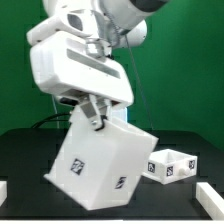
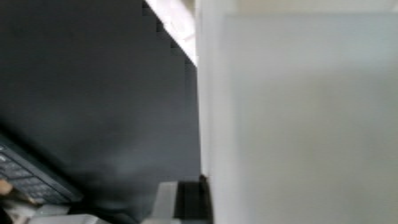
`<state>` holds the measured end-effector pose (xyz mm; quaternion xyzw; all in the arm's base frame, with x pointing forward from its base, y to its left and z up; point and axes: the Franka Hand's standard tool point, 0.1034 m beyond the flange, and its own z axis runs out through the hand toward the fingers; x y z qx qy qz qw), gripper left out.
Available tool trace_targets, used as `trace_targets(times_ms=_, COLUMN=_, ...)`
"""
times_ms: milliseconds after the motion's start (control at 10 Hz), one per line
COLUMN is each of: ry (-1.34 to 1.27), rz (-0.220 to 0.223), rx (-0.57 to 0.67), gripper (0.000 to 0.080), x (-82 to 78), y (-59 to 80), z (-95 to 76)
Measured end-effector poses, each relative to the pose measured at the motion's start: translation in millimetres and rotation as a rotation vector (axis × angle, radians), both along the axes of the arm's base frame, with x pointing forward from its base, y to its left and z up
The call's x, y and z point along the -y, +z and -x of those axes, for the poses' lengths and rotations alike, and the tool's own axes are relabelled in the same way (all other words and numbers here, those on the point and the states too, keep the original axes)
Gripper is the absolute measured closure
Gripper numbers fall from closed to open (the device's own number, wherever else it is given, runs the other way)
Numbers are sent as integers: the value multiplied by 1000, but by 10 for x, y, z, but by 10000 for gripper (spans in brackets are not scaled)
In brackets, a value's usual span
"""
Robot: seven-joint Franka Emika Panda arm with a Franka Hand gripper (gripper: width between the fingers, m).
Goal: Assemble drawer
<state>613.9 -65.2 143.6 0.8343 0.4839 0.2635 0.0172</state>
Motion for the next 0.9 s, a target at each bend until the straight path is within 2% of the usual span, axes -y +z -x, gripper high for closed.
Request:
trace_targets(times_ms=100, ry=44, rz=22, rx=27, gripper=767, x=79, y=-48, z=36)
trace_targets(times_ms=200, ry=77, rz=47, rx=53, gripper=767, x=35, y=-55, z=34)
trace_targets(times_ms=300, ry=102, rz=51, rx=64, gripper=767, x=-91, y=-36, z=4)
trace_targets(times_ms=400, ry=131, rz=77, rx=81, gripper=767, x=-261, y=-5, z=-52)
trace_targets(times_ms=500, ry=188, rz=112, rx=103, gripper=767, x=-532, y=16, z=-126)
trace_targets(times_ms=600, ry=246, rz=146, rx=122, gripper=767, x=-720, y=24, z=-193)
trace_targets(times_ms=700, ry=252, rz=181, rx=143, gripper=767, x=-712, y=30, z=-241)
trace_targets(times_ms=900, ry=239, rz=179, rx=135, gripper=767, x=-684, y=41, z=-272)
